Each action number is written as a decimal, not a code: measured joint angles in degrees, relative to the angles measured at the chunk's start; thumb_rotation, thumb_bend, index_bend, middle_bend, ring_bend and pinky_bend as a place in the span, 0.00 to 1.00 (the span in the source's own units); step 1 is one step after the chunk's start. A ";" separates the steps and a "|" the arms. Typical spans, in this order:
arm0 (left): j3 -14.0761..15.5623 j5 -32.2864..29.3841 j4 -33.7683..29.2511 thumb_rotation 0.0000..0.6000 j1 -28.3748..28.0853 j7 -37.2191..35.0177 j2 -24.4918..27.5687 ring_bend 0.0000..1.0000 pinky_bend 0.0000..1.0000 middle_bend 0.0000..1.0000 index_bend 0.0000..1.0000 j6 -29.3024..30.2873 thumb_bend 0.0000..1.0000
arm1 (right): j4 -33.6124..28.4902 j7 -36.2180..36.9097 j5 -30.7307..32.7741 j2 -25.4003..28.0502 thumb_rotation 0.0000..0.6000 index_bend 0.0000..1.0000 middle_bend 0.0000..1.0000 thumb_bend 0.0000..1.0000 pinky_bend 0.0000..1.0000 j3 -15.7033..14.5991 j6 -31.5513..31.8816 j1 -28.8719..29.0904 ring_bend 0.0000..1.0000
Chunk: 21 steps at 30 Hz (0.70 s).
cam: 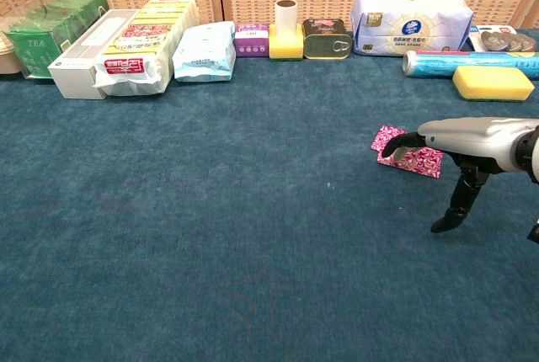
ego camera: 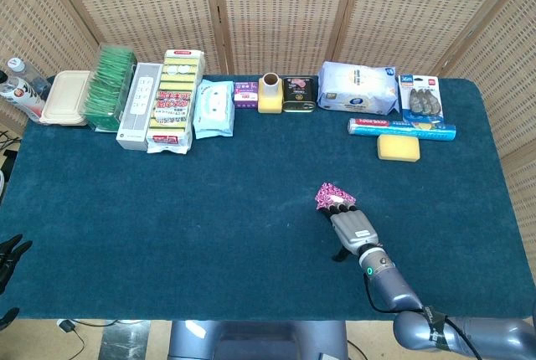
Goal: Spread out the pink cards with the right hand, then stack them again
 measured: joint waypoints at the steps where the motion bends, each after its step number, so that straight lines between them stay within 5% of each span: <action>1: 0.00 0.00 -0.01 1.00 0.01 -0.01 0.01 0.00 0.01 0.00 0.00 0.04 0.12 | -0.63 -0.06 -0.30 0.29 1.00 0.11 0.15 0.00 0.06 -0.17 0.52 -0.04 0.11; 21: 0.34 0.98 0.52 1.00 0.49 -0.36 -0.14 0.00 0.01 0.00 0.00 1.19 0.12 | 1.70 1.37 3.86 1.77 1.00 0.12 0.17 0.00 0.06 -0.75 -0.63 1.39 0.12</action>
